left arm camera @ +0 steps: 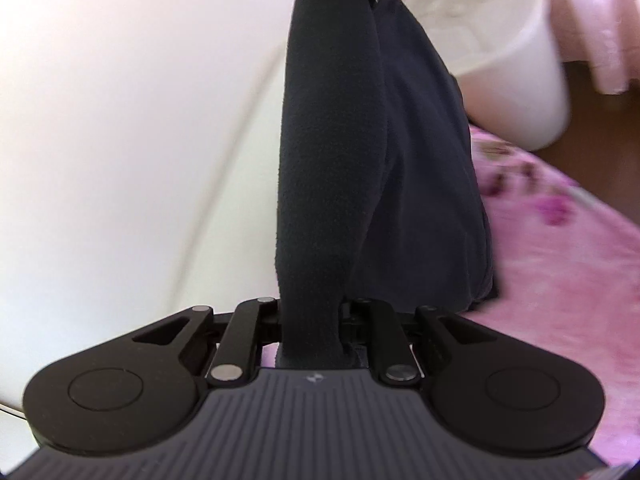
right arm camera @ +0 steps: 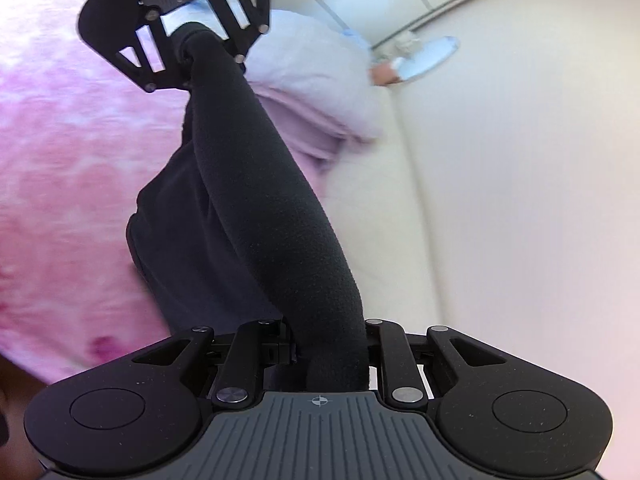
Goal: Fold clothes
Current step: 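Lift the folded sweater with both tools and carry it to the clothes stack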
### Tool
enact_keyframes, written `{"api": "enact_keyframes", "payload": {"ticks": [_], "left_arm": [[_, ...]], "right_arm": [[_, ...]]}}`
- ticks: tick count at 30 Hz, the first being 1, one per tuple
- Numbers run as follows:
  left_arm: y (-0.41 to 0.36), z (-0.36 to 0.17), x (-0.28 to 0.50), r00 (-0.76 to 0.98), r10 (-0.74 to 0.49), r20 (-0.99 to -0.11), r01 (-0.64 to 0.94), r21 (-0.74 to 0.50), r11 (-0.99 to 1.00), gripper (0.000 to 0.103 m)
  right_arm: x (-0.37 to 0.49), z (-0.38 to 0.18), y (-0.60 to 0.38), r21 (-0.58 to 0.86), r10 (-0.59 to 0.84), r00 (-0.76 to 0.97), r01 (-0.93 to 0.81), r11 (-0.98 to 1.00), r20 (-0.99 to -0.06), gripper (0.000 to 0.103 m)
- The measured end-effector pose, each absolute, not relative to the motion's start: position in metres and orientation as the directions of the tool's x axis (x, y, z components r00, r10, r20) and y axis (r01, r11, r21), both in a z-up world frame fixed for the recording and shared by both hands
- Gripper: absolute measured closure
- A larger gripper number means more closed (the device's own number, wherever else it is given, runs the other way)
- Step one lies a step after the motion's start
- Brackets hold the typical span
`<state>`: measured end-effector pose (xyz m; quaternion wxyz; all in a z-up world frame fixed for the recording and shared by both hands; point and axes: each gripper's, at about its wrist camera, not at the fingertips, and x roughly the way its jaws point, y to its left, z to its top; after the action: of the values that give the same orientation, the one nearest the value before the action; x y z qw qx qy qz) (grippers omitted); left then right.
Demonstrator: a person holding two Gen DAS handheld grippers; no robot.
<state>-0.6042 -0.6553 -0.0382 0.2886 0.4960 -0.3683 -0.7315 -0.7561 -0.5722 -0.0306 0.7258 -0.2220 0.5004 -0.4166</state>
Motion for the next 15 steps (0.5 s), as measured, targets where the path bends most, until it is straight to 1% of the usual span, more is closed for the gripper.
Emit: {"api": "enact_keyframes", "payload": {"ticks": [3,5,6,8,9,11,13,14,15], "left_arm": [[-0.716,-0.019,-0.636,-0.302,-0.856,-0.419,0.096,0.88,-0.465,0.09],[-0.752,-0.013,-0.656,-0.255,-0.901,-0.351,0.145,0.907,-0.394,0.09],[-0.766,-0.014,-0.665,-0.224,-0.917,-0.331,0.17,0.913,-0.371,0.09],[-0.788,-0.029,-0.684,-0.161,-0.931,-0.327,0.222,0.907,-0.357,0.09],[-0.796,-0.045,-0.694,-0.133,-0.926,-0.354,0.247,0.893,-0.377,0.09],[-0.806,-0.096,-0.713,-0.088,-0.893,-0.441,0.272,0.852,-0.447,0.09],[-0.81,-0.163,-0.73,-0.031,-0.829,-0.559,0.267,0.794,-0.546,0.089],[-0.81,-0.196,-0.738,0.001,-0.788,-0.616,0.264,0.76,-0.594,0.089],[-0.81,-0.225,-0.746,0.029,-0.754,-0.656,0.262,0.733,-0.628,0.087]], "right_arm": [[-0.778,-0.015,-0.638,-0.79,-0.864,0.153,0.353,0.502,-0.48,0.084],[-0.791,-0.007,-0.679,-0.834,-0.897,0.176,0.33,0.442,-0.406,0.084],[-0.798,-0.004,-0.698,-0.852,-0.911,0.196,0.325,0.411,-0.364,0.084],[-0.813,-0.008,-0.73,-0.86,-0.92,0.242,0.342,0.379,-0.309,0.084],[-0.821,-0.015,-0.744,-0.849,-0.915,0.262,0.36,0.386,-0.305,0.084],[-0.836,-0.047,-0.766,-0.822,-0.893,0.291,0.367,0.435,-0.342,0.084],[-0.851,-0.101,-0.783,-0.795,-0.851,0.307,0.322,0.515,-0.427,0.084],[-0.857,-0.131,-0.789,-0.768,-0.816,0.315,0.292,0.57,-0.485,0.084],[-0.862,-0.159,-0.79,-0.741,-0.773,0.314,0.242,0.626,-0.551,0.084]]}}
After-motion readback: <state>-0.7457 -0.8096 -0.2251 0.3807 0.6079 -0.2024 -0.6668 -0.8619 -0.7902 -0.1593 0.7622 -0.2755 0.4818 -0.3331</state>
